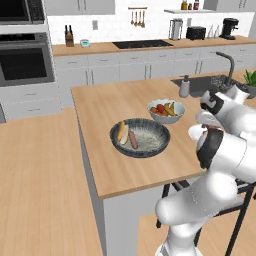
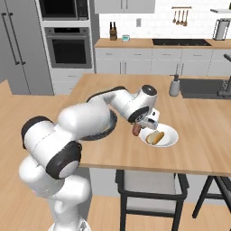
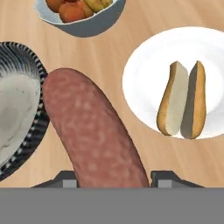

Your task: Place one bun and one sausage from the bowl on each plate.

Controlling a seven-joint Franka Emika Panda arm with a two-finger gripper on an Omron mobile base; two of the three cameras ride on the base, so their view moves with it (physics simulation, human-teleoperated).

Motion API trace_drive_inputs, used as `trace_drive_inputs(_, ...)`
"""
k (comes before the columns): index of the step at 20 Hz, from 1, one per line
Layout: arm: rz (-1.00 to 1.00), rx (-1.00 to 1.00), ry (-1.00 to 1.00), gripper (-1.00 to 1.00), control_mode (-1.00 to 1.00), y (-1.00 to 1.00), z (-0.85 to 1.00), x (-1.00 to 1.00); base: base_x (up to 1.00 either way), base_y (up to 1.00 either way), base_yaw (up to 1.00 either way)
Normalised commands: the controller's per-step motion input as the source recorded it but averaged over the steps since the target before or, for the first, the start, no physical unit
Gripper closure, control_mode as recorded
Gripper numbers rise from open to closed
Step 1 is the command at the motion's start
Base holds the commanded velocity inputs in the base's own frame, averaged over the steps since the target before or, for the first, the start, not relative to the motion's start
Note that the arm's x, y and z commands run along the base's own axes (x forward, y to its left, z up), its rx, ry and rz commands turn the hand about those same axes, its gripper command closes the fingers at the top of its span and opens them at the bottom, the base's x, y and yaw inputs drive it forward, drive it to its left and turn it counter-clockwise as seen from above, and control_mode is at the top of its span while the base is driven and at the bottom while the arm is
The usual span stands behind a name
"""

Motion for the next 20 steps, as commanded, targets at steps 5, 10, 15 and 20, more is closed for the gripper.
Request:
trace_drive_inputs(5, -0.30, 0.01, 0.34, 1.00, -1.00, -0.15, -0.23, 0.84, 0.00, 0.00, 0.00)
trace_drive_inputs(10, -0.31, 0.01, -0.06, 1.00, -1.00, -0.29, -0.74, 0.11, 0.00, 0.00, 0.00)
trace_drive_inputs(15, -0.17, 0.00, 0.02, 1.00, -1.00, -0.01, -0.41, 0.47, 0.00, 0.00, 0.00)
trace_drive_inputs(20, 0.01, 0.00, 0.18, 1.00, -1.00, -0.13, -0.38, 0.56, 0.00, 0.00, 0.00)
